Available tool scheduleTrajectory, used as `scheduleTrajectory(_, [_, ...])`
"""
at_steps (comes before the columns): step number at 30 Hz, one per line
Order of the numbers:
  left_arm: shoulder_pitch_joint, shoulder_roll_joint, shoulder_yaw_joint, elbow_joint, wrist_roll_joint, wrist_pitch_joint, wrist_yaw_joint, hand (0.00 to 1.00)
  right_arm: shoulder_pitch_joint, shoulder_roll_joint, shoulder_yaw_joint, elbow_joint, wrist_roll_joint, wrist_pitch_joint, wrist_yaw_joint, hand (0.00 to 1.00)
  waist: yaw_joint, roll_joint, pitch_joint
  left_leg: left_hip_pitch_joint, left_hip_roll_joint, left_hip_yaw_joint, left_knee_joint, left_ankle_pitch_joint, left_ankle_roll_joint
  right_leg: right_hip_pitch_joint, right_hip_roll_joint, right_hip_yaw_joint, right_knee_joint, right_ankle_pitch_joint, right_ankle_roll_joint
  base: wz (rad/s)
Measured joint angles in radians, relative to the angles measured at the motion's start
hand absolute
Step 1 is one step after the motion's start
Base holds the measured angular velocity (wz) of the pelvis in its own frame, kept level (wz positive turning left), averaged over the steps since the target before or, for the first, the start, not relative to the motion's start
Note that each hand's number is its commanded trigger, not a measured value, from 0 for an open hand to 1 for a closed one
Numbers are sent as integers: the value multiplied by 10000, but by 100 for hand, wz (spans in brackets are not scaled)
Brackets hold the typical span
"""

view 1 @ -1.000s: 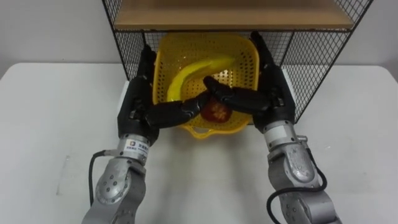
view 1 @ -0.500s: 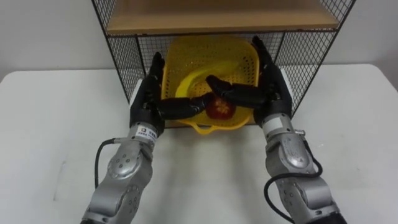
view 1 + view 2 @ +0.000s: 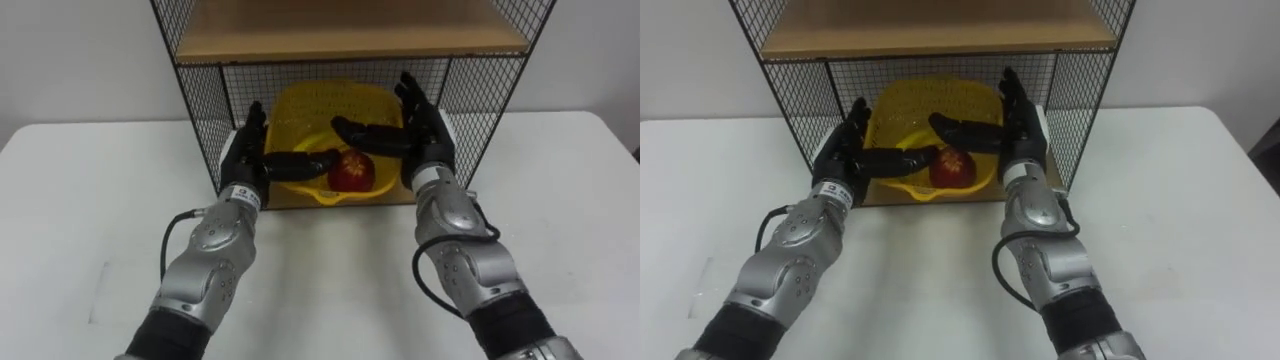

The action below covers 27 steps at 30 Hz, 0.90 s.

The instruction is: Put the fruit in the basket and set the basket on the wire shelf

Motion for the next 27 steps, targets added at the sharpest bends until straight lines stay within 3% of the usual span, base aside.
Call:
scheduleTrajectory(6, [-793,17,242,495,-105,159,77,0,-1691,8,-228,2106,420,83,-7,0,9,11,-6,35,-2,40,3,42,2,31,-39,17,-15,4,-7,-1])
scheduleTrajectory(10, [-829,23,267,678,-109,296,122,0,-1799,-7,-243,2406,604,98,-6,0,1,19,-6,140,4,41,-14,41,2,134,-67,17,-21,4,-7,0])
scheduleTrajectory(14, [-829,35,273,766,-105,517,119,0,-1798,-25,-240,2419,866,374,-1,0,-7,19,-7,134,5,42,-94,40,1,105,-43,-8,-13,14,-22,0])
scheduleTrajectory(22, [-826,11,464,1098,-384,660,48,0,-1795,-105,-247,2415,916,416,52,0,-75,24,-15,105,-3,-62,-97,60,-14,110,-26,-85,-59,14,-22,2])
scheduleTrajectory(27, [-818,-9,451,1084,-348,664,148,0,-1704,-335,-246,1929,954,433,46,0,-80,83,-84,92,-3,-101,-124,66,-23,99,-21,-138,-74,15,-25,1])
